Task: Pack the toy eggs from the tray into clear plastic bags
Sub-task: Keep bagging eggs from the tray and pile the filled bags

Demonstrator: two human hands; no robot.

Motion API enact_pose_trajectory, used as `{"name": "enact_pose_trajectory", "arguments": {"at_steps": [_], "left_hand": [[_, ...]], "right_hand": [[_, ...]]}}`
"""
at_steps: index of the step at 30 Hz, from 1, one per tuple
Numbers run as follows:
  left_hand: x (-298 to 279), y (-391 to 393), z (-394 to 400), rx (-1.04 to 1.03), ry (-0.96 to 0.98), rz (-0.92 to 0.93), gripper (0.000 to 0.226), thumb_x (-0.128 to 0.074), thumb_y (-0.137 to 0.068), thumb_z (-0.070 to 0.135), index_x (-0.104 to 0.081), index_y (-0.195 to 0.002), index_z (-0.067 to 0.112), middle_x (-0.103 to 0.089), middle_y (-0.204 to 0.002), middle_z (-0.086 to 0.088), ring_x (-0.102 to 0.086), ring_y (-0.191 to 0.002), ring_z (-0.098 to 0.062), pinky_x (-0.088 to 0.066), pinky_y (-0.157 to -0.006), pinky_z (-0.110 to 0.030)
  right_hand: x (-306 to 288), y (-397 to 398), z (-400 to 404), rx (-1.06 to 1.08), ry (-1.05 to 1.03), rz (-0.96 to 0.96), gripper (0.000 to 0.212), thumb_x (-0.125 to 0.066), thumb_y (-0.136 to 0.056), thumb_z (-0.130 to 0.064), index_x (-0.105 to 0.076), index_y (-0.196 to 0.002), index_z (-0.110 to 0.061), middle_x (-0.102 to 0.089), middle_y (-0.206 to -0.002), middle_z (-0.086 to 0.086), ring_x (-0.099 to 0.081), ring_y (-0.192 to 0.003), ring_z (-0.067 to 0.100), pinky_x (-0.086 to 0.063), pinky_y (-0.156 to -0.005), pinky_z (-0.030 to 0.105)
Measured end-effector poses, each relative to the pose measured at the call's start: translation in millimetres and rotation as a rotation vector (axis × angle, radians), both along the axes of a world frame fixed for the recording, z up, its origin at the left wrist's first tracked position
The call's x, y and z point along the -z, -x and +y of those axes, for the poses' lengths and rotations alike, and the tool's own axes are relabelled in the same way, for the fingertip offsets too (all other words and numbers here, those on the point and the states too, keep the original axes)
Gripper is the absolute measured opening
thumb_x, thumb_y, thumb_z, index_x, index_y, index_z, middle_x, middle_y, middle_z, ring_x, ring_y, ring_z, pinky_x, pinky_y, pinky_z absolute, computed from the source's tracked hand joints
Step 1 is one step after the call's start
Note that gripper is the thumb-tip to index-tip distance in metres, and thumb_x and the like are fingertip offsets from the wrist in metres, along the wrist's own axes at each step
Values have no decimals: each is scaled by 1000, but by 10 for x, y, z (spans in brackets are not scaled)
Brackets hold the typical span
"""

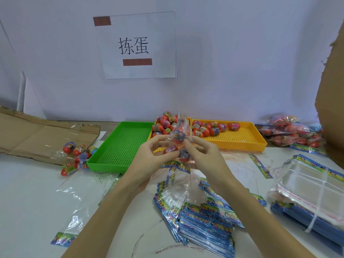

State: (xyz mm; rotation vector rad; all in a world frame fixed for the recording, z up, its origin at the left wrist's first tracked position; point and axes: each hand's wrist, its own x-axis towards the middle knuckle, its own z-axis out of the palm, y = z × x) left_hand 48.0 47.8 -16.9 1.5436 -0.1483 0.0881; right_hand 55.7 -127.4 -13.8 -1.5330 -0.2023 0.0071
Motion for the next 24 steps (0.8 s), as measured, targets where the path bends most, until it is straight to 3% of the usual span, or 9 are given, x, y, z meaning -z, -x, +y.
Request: {"name": "enact_pose_trajectory", "arguments": {"at_steps": [3,5,8,10,13,16,19,21,24], "left_hand": [[-11,10,13,-12,-132,-74,44,-91,-81,17,-74,-105,50,-75,-105,17,-73,-86,-2,-56,-73,-16],[-17,20,32,13,-187,-120,48,-91,-82,21,-71,-112,53,-74,-108,20,-73,-92,-2,-57,-78,-18],[-20,32,17,66,-134,-129,45,-88,-84,36,-69,-124,40,-76,-116,8,-73,-106,-12,-62,-85,-28],[-28,32,-26,8,-81,-127,36,-83,-87,46,-72,-118,31,-77,-110,0,-74,-102,-13,-61,-79,-25],[-12,2,-27,-113,-27,-115,30,-78,-87,39,-72,-104,15,-77,-96,-8,-74,-86,-13,-61,-72,-27],[0,-36,23,-156,9,-105,27,-80,-91,23,-67,-99,1,-74,-99,-19,-72,-88,-20,-63,-84,-42],[-14,-52,44,-205,65,-104,30,-82,-87,29,-70,-100,5,-78,-95,-8,-75,-87,-21,-64,-81,-40],[-12,-71,74,-253,77,-99,19,-79,-91,24,-74,-105,12,-80,-99,-4,-77,-93,-22,-63,-86,-45],[-7,-109,169,-366,34,-111,10,-75,-97,23,-76,-107,21,-80,-103,1,-77,-100,-20,-63,-89,-44]], "right_hand": [[-9,17,-7,-9,-49,-24,15,-64,-102,-28,-74,-111,-35,-79,-95,-4,-76,-90,12,-62,-71,24],[-20,25,-10,-5,-43,-27,16,-65,-102,-25,-75,-110,-34,-79,-92,-3,-76,-88,12,-61,-69,22],[-18,25,5,-3,3,-29,24,-68,-100,-25,-72,-123,-27,-78,-95,2,-76,-90,16,-64,-74,30],[-21,40,12,9,40,-40,24,-72,-98,-28,-71,-121,-30,-78,-94,3,-77,-88,18,-65,-78,38],[-19,65,8,-8,129,-93,14,-73,-96,-32,-71,-110,-33,-78,-88,0,-76,-82,15,-65,-77,38],[-22,80,32,-35,189,-129,11,-64,-101,-37,-75,-104,-36,-78,-92,-7,-74,-89,11,-64,-80,34],[-31,80,90,-40,161,-128,25,-53,-107,-36,-78,-105,-33,-78,-98,-10,-73,-95,11,-63,-82,30],[-43,46,110,-17,133,-111,26,-50,-109,-32,-75,-107,-30,-78,-97,-9,-74,-95,10,-62,-81,26],[-42,-120,90,105,318,-184,24,-49,-108,-13,-71,-116,-21,-75,-103,-7,-72,-96,16,-64,-82,37]]}}
